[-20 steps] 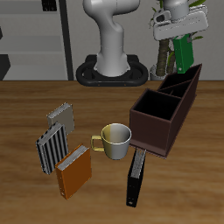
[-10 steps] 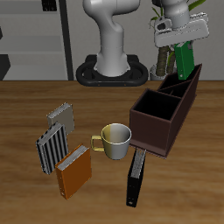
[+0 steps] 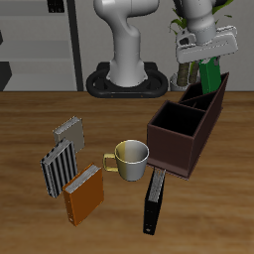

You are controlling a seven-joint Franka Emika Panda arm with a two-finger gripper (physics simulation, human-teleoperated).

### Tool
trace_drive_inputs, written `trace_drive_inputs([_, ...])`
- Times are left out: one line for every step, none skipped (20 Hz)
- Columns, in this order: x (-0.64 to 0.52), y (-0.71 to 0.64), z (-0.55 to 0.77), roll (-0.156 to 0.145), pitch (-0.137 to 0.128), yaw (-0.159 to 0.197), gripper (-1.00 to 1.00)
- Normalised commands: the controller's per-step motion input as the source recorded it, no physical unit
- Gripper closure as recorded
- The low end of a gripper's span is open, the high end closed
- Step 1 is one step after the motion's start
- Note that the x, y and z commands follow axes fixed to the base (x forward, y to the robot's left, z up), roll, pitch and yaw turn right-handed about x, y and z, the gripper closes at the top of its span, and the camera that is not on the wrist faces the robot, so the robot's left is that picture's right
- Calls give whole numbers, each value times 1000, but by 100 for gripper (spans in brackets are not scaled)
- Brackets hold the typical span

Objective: Place the green book into the left desk caddy's left compartment

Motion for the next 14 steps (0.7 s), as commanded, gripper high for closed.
trace_drive_inputs([154,15,-206,3,31,24,100])
trace_drive_inputs([44,-19,1,0,0,0,100])
trace_drive_inputs([156,-22,-311,-2,72,-21,100])
trace_drive_inputs([101,-68,-174,-38,13,-19,100])
trace_drive_inputs([160,21,-291,23,82,-21,100])
trace_drive_inputs([65,-29,-205,-26,41,-15,100])
trace_drive_inputs([190,40,-236,-26,13,21,100])
trace_drive_inputs([135,-22,-376,20,100,-41,100])
trace_drive_inputs([96,-4,-422,7,65,-8,100])
trace_drive_inputs([174,-66,-469,-46,31,13,100])
trace_drive_inputs([223,-50,-508,-16,116,-51,100])
trace_drive_inputs([84,10,8,0,0,0,100])
trace_drive_inputs([234,-38,-626,30,142,-21,100])
trace_drive_inputs([149,-163,-447,-99,42,-40,100])
